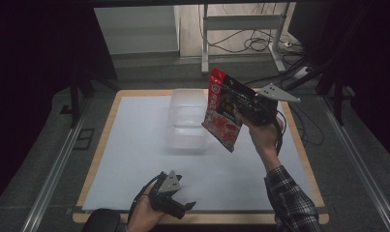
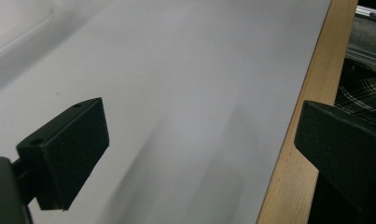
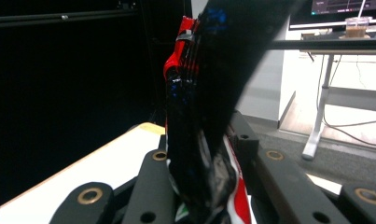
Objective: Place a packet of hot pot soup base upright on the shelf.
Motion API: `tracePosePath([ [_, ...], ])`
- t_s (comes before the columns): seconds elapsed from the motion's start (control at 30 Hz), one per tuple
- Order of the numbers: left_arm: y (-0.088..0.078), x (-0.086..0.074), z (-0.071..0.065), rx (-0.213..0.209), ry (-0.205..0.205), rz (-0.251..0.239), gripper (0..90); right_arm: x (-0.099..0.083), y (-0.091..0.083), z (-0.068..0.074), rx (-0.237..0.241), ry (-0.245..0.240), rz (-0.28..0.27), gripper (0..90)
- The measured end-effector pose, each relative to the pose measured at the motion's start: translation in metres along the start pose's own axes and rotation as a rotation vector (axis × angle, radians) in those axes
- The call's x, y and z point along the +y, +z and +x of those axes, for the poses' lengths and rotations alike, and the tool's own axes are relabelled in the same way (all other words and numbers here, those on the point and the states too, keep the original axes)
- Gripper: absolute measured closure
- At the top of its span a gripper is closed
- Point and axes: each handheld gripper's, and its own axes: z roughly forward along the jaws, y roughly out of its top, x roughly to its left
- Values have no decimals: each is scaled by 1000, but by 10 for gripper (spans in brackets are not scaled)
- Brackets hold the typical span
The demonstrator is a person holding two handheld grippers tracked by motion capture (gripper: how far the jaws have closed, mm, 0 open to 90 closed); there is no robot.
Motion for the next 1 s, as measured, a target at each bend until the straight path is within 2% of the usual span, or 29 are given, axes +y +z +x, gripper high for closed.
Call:
tracePosePath([
  [0.27,1,-1,2,-2,-9,3,24,2,18,-3,28,18,-27,762],
  [0.63,0,-1,3,3,-3,6,18,1,45,-3,64,20,-45,762],
  [1.0,1,-1,3,2,-2,13,18,-2,71,3,108,-1,-51,762],
])
